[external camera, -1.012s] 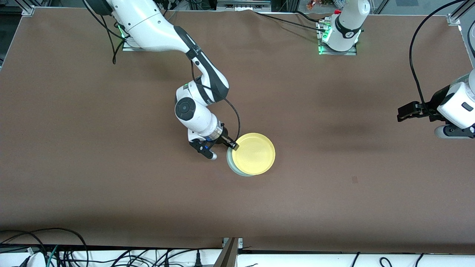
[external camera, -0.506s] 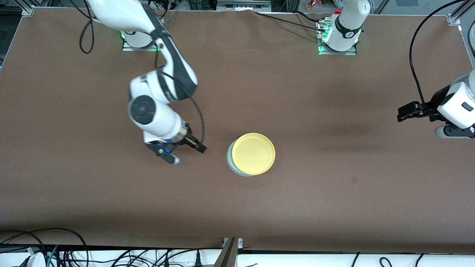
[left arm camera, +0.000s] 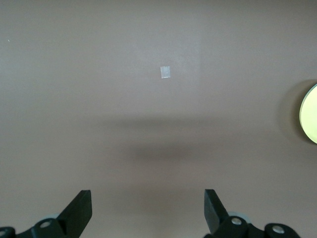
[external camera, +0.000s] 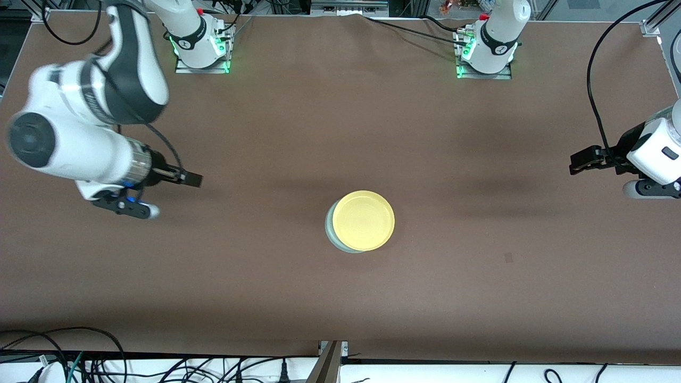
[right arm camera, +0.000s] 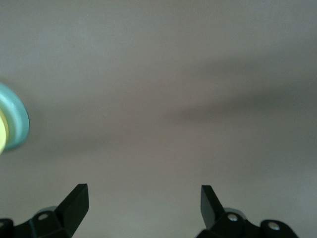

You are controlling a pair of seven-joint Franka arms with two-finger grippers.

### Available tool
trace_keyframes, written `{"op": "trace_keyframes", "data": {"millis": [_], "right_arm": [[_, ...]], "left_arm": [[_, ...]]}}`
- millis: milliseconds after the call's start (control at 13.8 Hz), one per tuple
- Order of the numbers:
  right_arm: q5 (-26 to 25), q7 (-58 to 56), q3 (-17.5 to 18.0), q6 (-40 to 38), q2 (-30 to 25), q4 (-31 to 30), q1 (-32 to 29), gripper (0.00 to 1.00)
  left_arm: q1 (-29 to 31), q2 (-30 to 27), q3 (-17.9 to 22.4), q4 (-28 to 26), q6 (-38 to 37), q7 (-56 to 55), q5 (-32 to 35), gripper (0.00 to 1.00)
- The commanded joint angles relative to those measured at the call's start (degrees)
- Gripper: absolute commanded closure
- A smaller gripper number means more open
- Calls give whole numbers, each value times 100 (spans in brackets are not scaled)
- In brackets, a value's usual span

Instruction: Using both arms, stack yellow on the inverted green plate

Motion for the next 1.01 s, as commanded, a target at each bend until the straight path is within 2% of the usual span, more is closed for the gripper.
{"op": "trace_keyframes", "data": {"millis": [0, 145, 289, 361, 434, 651, 940], "right_arm": [[-467, -851, 674, -453, -564, -166, -937, 0], [-1196, -1317, 1396, -822, -952, -227, -1573, 0], [-1645, -1363, 2168, -851, -1347, -524, -2274, 0], [-1882, -1363, 2694, -781, -1566, -752, -2791, 0], [-1954, -1363, 2934, -658, -1743, -955, -3084, 0], [-1885, -1354, 2937, -166, -2139, -1395, -3297, 0], [-1885, -1389, 2937, -182, -2166, -1370, -3333, 0]], "left_arm": [[28, 61, 8, 150, -38, 104, -214, 0], [28, 52, 8, 150, -38, 104, -214, 0], [28, 61, 8, 150, -38, 104, -206, 0], [28, 52, 8, 150, -38, 104, -214, 0], [28, 61, 8, 150, -38, 104, -214, 0], [28, 61, 8, 150, -38, 104, -206, 0], [28, 61, 8, 141, -38, 104, -214, 0]]}}
